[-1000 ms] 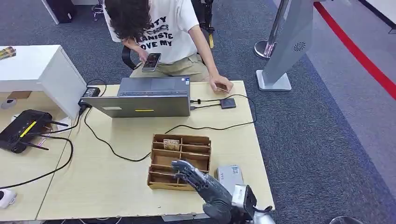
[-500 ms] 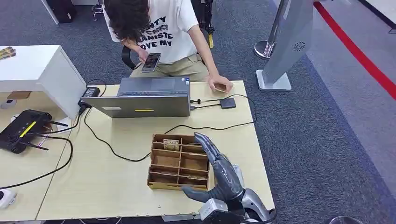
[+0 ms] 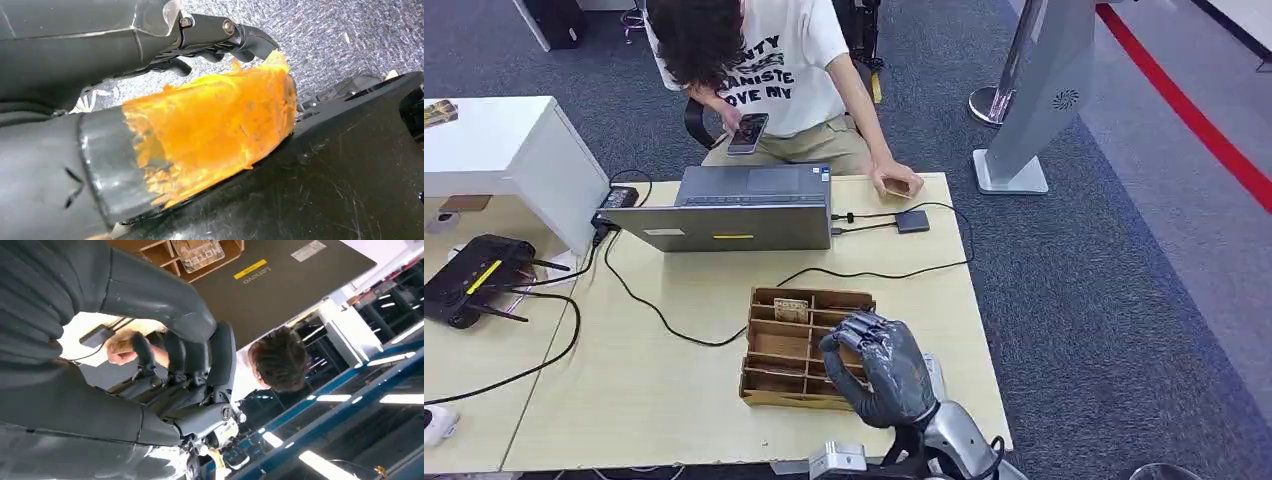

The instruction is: Pass the card to the sensor for recognition and then transmit it.

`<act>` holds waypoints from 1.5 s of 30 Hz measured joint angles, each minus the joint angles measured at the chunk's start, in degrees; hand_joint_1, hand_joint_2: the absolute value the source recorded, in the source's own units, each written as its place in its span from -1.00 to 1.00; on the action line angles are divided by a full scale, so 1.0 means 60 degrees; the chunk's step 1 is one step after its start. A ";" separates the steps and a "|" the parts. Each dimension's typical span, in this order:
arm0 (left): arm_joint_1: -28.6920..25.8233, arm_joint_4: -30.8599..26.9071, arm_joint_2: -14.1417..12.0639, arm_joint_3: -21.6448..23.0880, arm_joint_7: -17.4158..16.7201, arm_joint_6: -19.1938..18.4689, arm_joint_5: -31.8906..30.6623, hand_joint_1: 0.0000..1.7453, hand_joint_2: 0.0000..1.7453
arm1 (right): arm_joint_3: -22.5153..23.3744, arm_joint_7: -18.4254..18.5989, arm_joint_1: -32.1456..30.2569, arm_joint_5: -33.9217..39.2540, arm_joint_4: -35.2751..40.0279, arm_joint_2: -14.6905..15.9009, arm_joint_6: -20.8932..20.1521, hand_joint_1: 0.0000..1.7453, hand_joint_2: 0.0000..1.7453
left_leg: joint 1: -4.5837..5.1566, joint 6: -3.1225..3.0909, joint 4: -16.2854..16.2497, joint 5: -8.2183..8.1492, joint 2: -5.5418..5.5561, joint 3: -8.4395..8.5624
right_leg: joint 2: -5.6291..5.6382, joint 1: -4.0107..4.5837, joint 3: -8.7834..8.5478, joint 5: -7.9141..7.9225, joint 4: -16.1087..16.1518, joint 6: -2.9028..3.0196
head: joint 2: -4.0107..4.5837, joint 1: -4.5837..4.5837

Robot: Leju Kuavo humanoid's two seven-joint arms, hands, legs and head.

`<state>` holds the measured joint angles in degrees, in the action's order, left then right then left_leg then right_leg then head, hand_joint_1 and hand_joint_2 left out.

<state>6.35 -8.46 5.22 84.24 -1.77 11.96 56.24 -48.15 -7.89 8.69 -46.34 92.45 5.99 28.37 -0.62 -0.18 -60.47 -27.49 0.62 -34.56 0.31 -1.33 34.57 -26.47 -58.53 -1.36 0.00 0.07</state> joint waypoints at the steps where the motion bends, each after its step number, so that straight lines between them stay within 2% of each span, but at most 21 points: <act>1: -0.0001 0.0000 0.0000 0.0000 0.0000 0.0000 0.0000 -1.00 -1.00 | -0.0007 0.0018 0.0015 -0.0018 -0.0036 0.0000 0.0000 0.82 1.00 | 0.0000 0.0000 0.0000 0.0000 0.0000 -0.0001 | -0.0001 0.0000 0.0000 0.0000 0.0000 0.0000 | 0.0000 0.0000; 2: -0.0001 0.0000 0.0000 0.0000 0.0000 0.0000 -0.0004 -1.00 -1.00 | -0.0018 0.0018 0.0028 -0.0033 -0.0073 0.0000 0.0000 0.54 1.00 | 0.0000 0.0000 0.0000 0.0000 0.0000 -0.0001 | -0.0001 0.0000 0.0000 0.0000 0.0000 0.0000 | 0.0000 0.0000; 3: -0.0001 0.0000 0.0000 0.0000 0.0000 0.0000 -0.0004 -1.00 -1.00 | -0.0029 0.0022 0.0043 -0.0058 -0.0109 0.0000 0.0004 -0.04 1.00 | 0.0000 0.0000 0.0000 0.0000 0.0000 -0.0001 | 0.0000 0.0000 0.0000 0.0000 0.0000 0.0000 | 0.0000 0.0000; 4: 0.0000 0.0000 0.0000 0.0000 0.0000 -0.0011 -0.0004 -1.00 -1.00 | -0.0044 0.0058 0.0055 -0.0095 -0.0138 0.0000 0.0004 -0.16 1.00 | 0.0000 0.0000 0.0000 0.0000 0.0000 0.0000 | 0.0000 0.0000 0.0000 0.0000 0.0000 0.0000 | 0.0000 0.0000; 7: 0.0001 0.0000 0.0000 0.0000 0.0000 -0.0026 -0.0033 -1.00 -1.00 | -0.0102 0.0396 0.0136 -0.0432 -0.0294 0.0000 -0.0011 -0.16 1.00 | 0.0000 0.0000 0.0000 0.0000 0.0000 0.0000 | 0.0000 0.0000 0.0000 0.0000 0.0000 0.0000 | 0.0000 -0.0004; 9: 0.0003 0.0000 0.0000 0.0000 0.0000 -0.0037 -0.0062 -1.00 -1.00 | -0.0135 0.0685 0.0244 -0.0798 -0.0470 0.0000 -0.0018 -0.40 1.00 | 0.0000 0.0000 0.0000 0.0000 0.0000 0.0001 | 0.0000 0.0000 0.0000 0.0000 0.0000 0.0000 | 0.0000 0.0000; 16: 0.0006 0.0000 0.0000 0.0000 -0.0022 -0.0113 -0.0160 -1.00 -1.00 | -0.0182 0.1100 0.0559 -0.1347 -0.1092 -0.0007 -0.0116 -0.34 1.00 | 0.0000 -0.0002 0.0000 0.0002 0.0000 0.0000 | 0.0000 0.0000 0.0000 0.0001 -0.0001 0.0000 | 0.0000 -0.0004; 20: 0.0006 0.0000 0.0004 0.0000 -0.0022 -0.0128 -0.0178 -1.00 -1.00 | -0.0207 0.1136 0.0625 -0.1384 -0.1278 -0.0026 -0.0124 -0.32 1.00 | 0.0000 -0.0002 0.0000 0.0002 0.0000 -0.0001 | -0.0001 0.0000 0.0000 0.0001 -0.0001 0.0000 | 0.0000 0.0000; 22: 0.0009 0.0000 0.0007 0.0000 -0.0022 -0.0128 -0.0182 -1.00 -1.00 | -0.0226 0.1151 0.0664 -0.1388 -0.1359 -0.0026 -0.0124 -0.24 1.00 | 0.0000 -0.0002 0.0000 0.0002 0.0001 -0.0001 | -0.0001 0.0000 0.0000 0.0000 -0.0001 0.0000 | 0.0000 0.0000; 24: 0.0009 0.0000 0.0007 0.0004 -0.0025 -0.0142 -0.0193 -1.00 -1.00 | -0.0237 0.1195 0.0687 -0.1417 -0.1421 -0.0029 -0.0164 0.18 1.00 | 0.0000 -0.0002 0.0000 0.0002 0.0001 -0.0002 | -0.0001 0.0000 0.0001 0.0000 -0.0001 0.0000 | 0.0000 0.0000; 28: 0.0009 0.0000 0.0015 0.0004 -0.0029 -0.0175 -0.0218 -1.00 -1.00 | -0.0244 0.1249 0.0772 -0.1461 -0.1621 -0.0084 -0.0288 0.18 1.00 | 0.0000 -0.0002 0.0000 0.0002 0.0000 -0.0001 | -0.0001 0.0000 0.0001 0.0001 -0.0001 0.0000 | 0.0000 -0.0004; 29: 0.0009 0.0000 0.0015 0.0007 -0.0029 -0.0182 -0.0222 -1.00 -1.00 | -0.0244 0.1282 0.0787 -0.1475 -0.1668 -0.0094 -0.0295 0.30 1.00 | 0.0000 -0.0002 0.0000 0.0002 0.0001 -0.0001 | -0.0001 0.0000 0.0000 0.0001 -0.0001 0.0000 | 0.0000 0.0000; 30: 0.0009 0.0000 0.0015 0.0007 -0.0033 -0.0182 -0.0222 -1.00 -1.00 | -0.0244 0.1293 0.0803 -0.1475 -0.1701 -0.0106 -0.0299 0.26 1.00 | 0.0000 -0.0002 0.0000 0.0002 0.0001 -0.0001 | -0.0002 0.0000 0.0000 0.0001 -0.0001 0.0000 | 0.0000 0.0000; 32: 0.0009 0.0000 0.0015 0.0007 -0.0051 -0.0186 -0.0226 -1.00 -1.00 | -0.0244 0.1304 0.0832 -0.1486 -0.1778 -0.0124 -0.0306 0.46 1.00 | 0.0000 -0.0002 0.0000 0.0002 0.0000 -0.0001 | -0.0001 0.0000 0.0000 0.0001 -0.0001 0.0000 | 0.0000 -0.0004; 33: 0.0010 0.0000 0.0015 0.0007 -0.0076 -0.0189 -0.0229 -1.00 -1.00 | -0.0244 0.1311 0.0838 -0.1486 -0.1814 -0.0135 -0.0324 0.44 1.00 | 0.0000 -0.0002 0.0000 0.0002 0.0000 0.0000 | -0.0001 0.0000 0.0000 0.0001 -0.0001 0.0000 | 0.0000 0.0000; 35: 0.0010 0.0000 0.0015 0.0007 -0.0077 -0.0193 -0.0229 -1.00 -1.00 | -0.0244 0.1326 0.0850 -0.1493 -0.1872 -0.0164 -0.0346 0.28 1.00 | 0.0000 -0.0002 0.0000 0.0002 0.0000 -0.0001 | -0.0001 0.0000 0.0000 0.0001 -0.0001 0.0000 | 0.0000 0.0000; 36: 0.0010 0.0000 0.0018 0.0007 -0.0080 -0.0197 -0.0229 -1.00 -1.00 | -0.0244 0.1340 0.0866 -0.1497 -0.1916 -0.0178 -0.0371 0.32 1.00 | 0.0000 -0.0002 0.0000 0.0002 0.0000 -0.0001 | -0.0001 0.0000 0.0000 0.0001 -0.0001 0.0000 | 0.0000 0.0000; 37: 0.0010 0.0000 0.0018 0.0007 -0.0080 -0.0200 -0.0229 -1.00 -1.00 | -0.0244 0.1355 0.0882 -0.1501 -0.1945 -0.0186 -0.0390 0.22 1.00 | 0.0000 -0.0002 0.0000 0.0002 0.0000 -0.0001 | -0.0001 0.0000 0.0000 0.0001 -0.0001 0.0000 | 0.0000 -0.0004; 38: 0.0011 0.0000 0.0018 0.0011 -0.0080 -0.0208 -0.0229 -1.00 -1.00 | -0.0240 0.1362 0.0897 -0.1504 -0.1981 -0.0204 -0.0401 0.04 1.00 | 0.0000 -0.0002 0.0000 0.0002 0.0000 0.0000 | -0.0001 0.0000 0.0000 0.0001 -0.0001 0.0000 | 0.0000 0.0000; 39: 0.0011 0.0000 0.0018 0.0011 -0.0084 -0.0215 -0.0229 -1.00 -1.00 | -0.0237 0.1366 0.0910 -0.1511 -0.2014 -0.0215 -0.0422 0.00 1.00 | 0.0000 -0.0002 0.0000 0.0002 0.0000 0.0000 | -0.0001 0.0000 0.0000 0.0001 -0.0001 0.0000 | 0.0000 0.0000; 45: 0.0011 0.0000 0.0018 0.0011 -0.0084 -0.0255 -0.0229 -1.00 -1.00 | -0.0226 0.1391 0.0962 -0.1563 -0.2178 -0.0291 -0.0506 -0.04 1.00 | 0.0000 -0.0002 0.0000 0.0002 0.0000 0.0000 | -0.0001 0.0000 0.0001 0.0001 -0.0001 0.0000 | 0.0000 0.0000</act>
<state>6.41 -8.46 5.33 84.30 -2.27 10.43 54.86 -49.51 0.46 14.46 -55.71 79.38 4.24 25.33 -0.62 -0.19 -60.47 -27.48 0.62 -34.56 0.31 -1.33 34.57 -26.47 -58.54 -1.36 0.00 0.07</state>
